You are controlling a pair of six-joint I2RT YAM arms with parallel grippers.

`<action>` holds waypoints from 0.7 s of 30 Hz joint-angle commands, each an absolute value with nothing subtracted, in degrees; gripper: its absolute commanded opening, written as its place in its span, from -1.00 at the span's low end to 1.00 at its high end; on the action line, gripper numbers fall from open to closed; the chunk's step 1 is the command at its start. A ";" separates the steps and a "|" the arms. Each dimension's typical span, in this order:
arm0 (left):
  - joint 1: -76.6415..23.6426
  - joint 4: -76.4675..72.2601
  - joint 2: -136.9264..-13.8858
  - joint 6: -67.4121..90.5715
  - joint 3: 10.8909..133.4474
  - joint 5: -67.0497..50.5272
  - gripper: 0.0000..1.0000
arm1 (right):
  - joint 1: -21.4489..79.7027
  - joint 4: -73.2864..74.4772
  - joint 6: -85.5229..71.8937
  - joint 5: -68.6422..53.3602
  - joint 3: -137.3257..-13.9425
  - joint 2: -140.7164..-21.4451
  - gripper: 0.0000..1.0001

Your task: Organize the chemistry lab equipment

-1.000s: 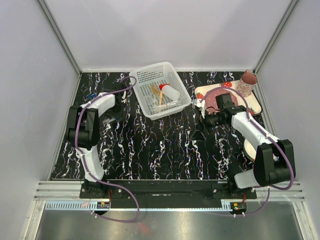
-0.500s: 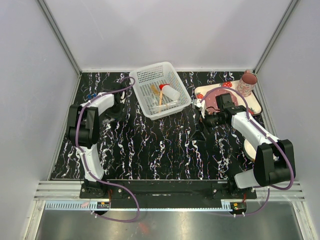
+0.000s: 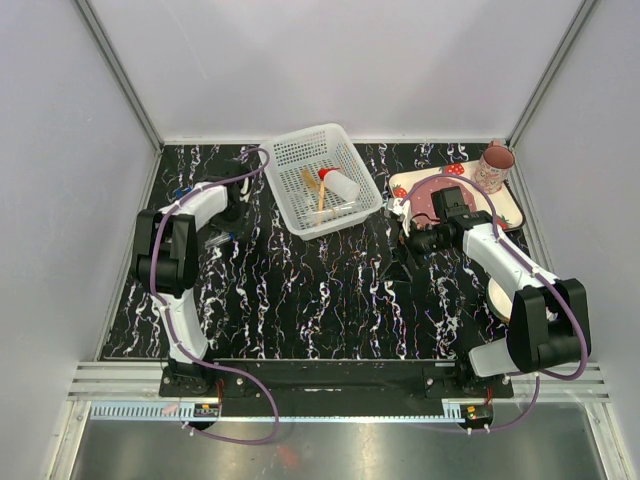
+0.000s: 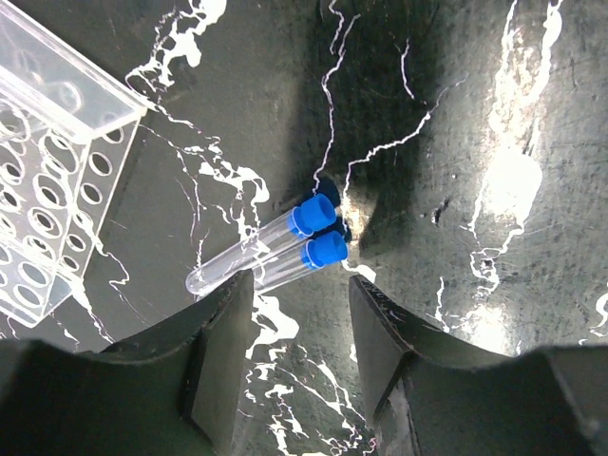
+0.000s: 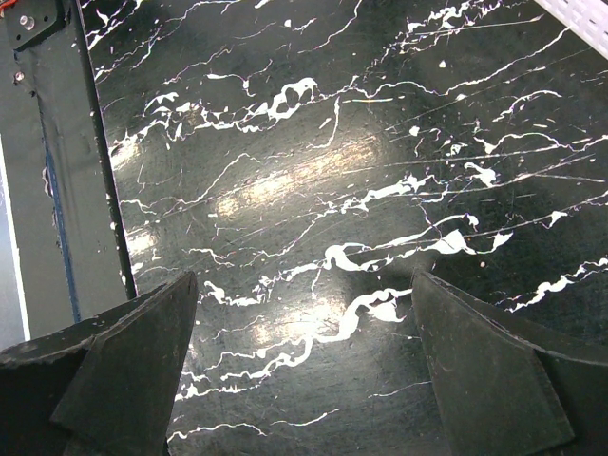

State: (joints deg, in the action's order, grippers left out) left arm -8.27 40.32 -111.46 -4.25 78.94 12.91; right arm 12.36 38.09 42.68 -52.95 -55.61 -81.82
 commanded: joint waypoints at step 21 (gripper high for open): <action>-7.29 39.73 -112.76 -2.90 80.07 11.07 -0.02 | 12.30 38.67 43.95 -52.56 -57.83 -81.74 1.00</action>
